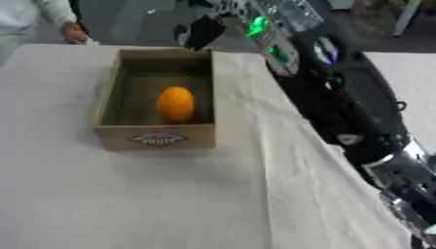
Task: Pick up objects on the table and place them in the box.
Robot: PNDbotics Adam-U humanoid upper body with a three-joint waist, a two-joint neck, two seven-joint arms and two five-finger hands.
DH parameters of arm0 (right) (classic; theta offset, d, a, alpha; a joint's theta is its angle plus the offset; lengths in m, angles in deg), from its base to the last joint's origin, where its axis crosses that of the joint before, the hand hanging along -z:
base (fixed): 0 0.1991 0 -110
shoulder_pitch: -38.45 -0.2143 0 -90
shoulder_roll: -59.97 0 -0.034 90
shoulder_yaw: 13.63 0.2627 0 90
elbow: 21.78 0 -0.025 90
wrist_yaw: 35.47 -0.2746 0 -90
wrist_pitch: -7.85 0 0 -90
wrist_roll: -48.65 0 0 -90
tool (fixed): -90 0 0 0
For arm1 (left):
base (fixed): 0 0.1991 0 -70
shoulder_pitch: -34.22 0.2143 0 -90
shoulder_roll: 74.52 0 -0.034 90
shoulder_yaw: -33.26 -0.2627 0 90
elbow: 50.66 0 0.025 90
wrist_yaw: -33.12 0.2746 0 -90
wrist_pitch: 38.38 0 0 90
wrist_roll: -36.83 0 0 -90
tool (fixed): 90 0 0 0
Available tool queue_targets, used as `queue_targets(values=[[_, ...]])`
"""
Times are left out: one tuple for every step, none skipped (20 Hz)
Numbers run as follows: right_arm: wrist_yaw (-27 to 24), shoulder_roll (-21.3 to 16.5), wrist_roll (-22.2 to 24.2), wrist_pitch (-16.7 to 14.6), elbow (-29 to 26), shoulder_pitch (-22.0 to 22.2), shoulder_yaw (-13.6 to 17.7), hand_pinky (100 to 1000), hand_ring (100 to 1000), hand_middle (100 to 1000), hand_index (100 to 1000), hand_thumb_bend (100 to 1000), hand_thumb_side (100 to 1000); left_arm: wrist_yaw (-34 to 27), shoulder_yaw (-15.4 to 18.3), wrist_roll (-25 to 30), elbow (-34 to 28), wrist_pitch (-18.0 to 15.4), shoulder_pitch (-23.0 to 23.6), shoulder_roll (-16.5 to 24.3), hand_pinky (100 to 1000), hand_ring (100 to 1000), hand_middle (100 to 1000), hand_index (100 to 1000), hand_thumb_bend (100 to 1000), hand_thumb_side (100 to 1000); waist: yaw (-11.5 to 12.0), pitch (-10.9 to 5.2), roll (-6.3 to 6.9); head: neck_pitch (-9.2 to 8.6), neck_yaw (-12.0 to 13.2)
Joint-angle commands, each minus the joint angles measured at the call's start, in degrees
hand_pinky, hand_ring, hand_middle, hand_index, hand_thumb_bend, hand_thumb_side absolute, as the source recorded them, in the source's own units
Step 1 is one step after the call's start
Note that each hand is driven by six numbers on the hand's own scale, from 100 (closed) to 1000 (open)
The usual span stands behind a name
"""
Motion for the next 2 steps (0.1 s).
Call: queue_targets(values=[[-2.5, -5.2, -0.1, 2.7, -8.4, 0.7, 1.1, 797, 856, 756, 901, 100, 523, 0.3, 0.6, -0.4, -0.9, 0.0, -0.4, 1.1, 633, 746, 646, 848, 100, 891, -0.2, -1.47, 0.4, 0.42, 0.6], [-3.1, -6.5, -0.4, 3.8, -11.0, 1.8, 1.3, 793, 848, 746, 893, 100, 548, 0.4, 0.6, -0.5, -0.9, 0.0, -0.3, 1.1, 633, 746, 646, 848, 100, 891, -0.4, -1.49, 0.47, 0.44, 0.8]])
